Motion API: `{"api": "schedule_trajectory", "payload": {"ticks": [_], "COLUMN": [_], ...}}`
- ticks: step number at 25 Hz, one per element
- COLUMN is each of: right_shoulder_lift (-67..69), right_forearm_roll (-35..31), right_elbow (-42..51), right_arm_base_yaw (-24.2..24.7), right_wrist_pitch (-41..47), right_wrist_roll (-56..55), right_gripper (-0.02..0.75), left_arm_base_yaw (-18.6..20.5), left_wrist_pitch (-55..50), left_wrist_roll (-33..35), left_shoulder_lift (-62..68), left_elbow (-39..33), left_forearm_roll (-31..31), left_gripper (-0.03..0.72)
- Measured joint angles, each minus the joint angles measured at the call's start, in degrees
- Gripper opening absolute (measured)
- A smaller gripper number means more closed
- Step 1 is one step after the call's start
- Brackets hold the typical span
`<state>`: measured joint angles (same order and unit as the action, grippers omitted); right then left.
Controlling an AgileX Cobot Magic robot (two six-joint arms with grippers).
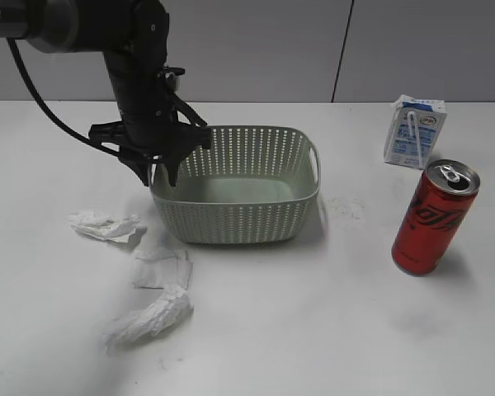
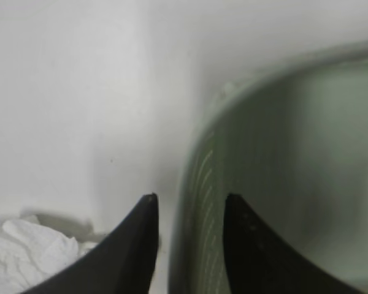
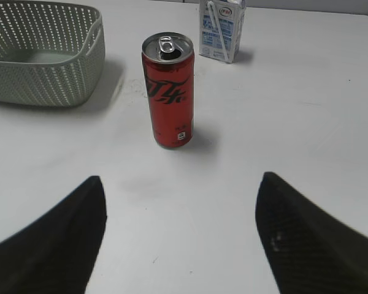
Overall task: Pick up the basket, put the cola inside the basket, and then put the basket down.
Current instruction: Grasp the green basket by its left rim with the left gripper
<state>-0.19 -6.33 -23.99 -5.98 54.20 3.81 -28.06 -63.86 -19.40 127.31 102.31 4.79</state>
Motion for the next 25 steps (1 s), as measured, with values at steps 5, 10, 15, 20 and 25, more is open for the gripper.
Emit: {"api": "schedule_trajectory", "payload": {"ticks": [5, 10, 15, 20, 25], "right_shoulder_lift": [0.0, 0.0, 0.0, 0.0, 0.0], "right_forearm_roll": [0.0, 0.0, 0.0, 0.0, 0.0], "right_elbow": [0.0, 0.0, 0.0, 0.0, 0.0], "right_arm_base_yaw": [0.0, 0.0, 0.0, 0.0, 0.0], "right_wrist_pitch": [0.0, 0.0, 0.0, 0.0, 0.0], "right_wrist_roll": [0.0, 0.0, 0.0, 0.0, 0.0], "right_gripper": [0.572, 0.572, 0.572, 0.572, 0.572], "left_arm_base_yaw": [0.0, 0.0, 0.0, 0.0, 0.0], "left_wrist_pitch": [-0.5, -0.1, -0.2, 0.1, -1.0], "left_wrist_roll": [-0.2, -0.4, -0.5, -1.9, -4.0], "left_shoulder_lift": [0.0, 0.0, 0.0, 0.0, -0.3], "left_elbow": [0.0, 0.0, 0.0, 0.1, 0.1], "left_forearm_roll": [0.0, 0.0, 0.2, 0.7, 1.8], "left_gripper": [0.265, 0.263, 0.177, -0.001, -0.003]}}
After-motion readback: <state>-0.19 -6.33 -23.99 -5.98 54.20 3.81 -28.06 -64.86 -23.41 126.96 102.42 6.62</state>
